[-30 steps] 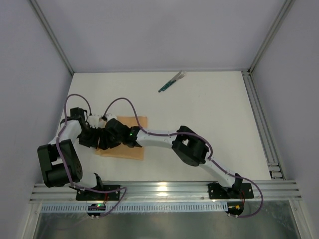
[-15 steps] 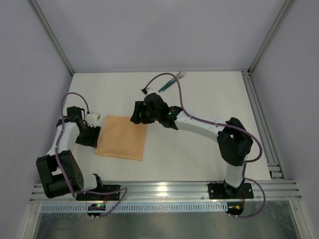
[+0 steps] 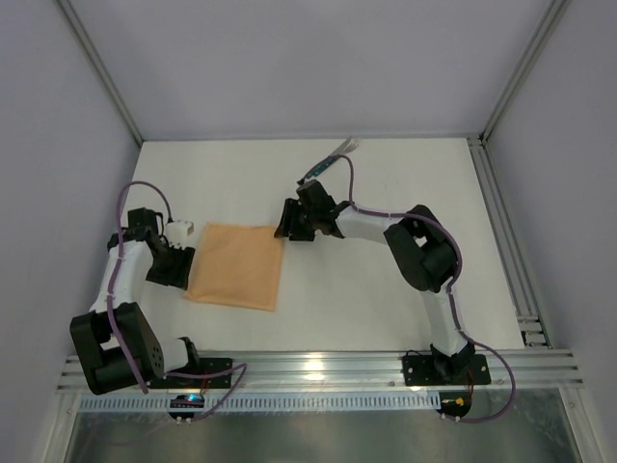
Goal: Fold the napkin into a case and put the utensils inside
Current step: Move the square-folded napkin to the center of the board.
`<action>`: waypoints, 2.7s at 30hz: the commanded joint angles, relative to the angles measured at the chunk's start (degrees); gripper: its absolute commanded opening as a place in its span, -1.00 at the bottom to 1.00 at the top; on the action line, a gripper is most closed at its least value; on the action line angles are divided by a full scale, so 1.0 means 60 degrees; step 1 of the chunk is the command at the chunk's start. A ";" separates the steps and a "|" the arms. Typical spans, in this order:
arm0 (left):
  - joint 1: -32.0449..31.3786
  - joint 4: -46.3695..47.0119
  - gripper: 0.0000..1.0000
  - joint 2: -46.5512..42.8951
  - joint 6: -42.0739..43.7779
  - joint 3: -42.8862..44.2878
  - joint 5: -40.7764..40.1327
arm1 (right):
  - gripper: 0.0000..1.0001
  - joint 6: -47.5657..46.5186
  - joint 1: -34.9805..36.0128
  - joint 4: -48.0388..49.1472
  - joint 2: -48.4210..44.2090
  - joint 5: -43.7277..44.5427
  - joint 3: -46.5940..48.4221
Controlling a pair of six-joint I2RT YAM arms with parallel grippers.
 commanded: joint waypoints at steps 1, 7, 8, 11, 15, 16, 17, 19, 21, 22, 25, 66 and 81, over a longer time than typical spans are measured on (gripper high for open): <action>0.0048 -0.0157 0.13 -0.0307 -0.0054 -0.0080 0.0130 | 0.10 0.0496 0.0052 0.0534 0.0470 -0.0262 0.0144; 0.0048 -0.0274 0.11 -0.0322 -0.0010 0.0008 0.0261 | -0.33 0.1258 0.0008 0.1162 0.0516 0.0120 -0.0003; 0.0048 -0.0303 0.11 -0.0351 0.0005 0.0008 0.0291 | -0.42 0.1346 -0.0021 0.1223 0.0486 0.0251 -0.0047; 0.0048 -0.0348 0.10 -0.0439 0.0165 0.0037 0.0452 | -0.75 0.1800 -0.0152 0.1662 0.0035 0.0471 -0.0660; 0.0063 -0.0216 0.10 -0.0454 0.0239 0.0183 0.0788 | -0.92 0.2327 -0.0489 0.2365 -0.1120 0.1231 -0.2138; 0.0063 -0.0187 0.10 -0.0410 0.0239 0.0227 0.1094 | -0.93 0.2459 -0.0519 0.2584 -0.1430 0.1379 -0.2809; 0.0048 -0.0172 0.10 -0.0294 0.0239 0.0300 0.1256 | -0.92 0.2504 -0.0534 0.2673 -0.1723 0.1540 -0.3149; 0.0019 -0.0186 0.10 -0.0147 0.0166 0.0548 0.1593 | -0.92 0.2606 -0.0549 0.2674 -0.2733 0.2210 -0.4258; -0.0141 -0.0172 0.10 0.0102 0.0137 0.0681 0.1887 | -0.93 0.2708 -0.0563 0.2660 -0.3697 0.2449 -0.4965; -0.0215 -0.0114 0.10 0.0161 0.0079 0.0740 0.1917 | -0.92 0.2825 -0.0549 0.2674 -0.3993 0.2493 -0.5680; -0.0873 -0.0011 0.11 0.0425 0.0064 0.0784 0.1961 | -0.93 0.2972 -0.0418 0.2398 -0.5238 0.2683 -0.7133; -0.3643 0.3007 -0.27 0.2681 -0.1020 0.1312 0.1419 | -0.20 -0.3487 -0.0549 -0.2453 -0.0774 0.0824 0.0129; -0.3643 0.2787 -1.00 0.2345 -0.0698 0.1194 0.1390 | -0.92 -0.3824 -0.0388 -0.1340 -0.1183 0.0911 0.0041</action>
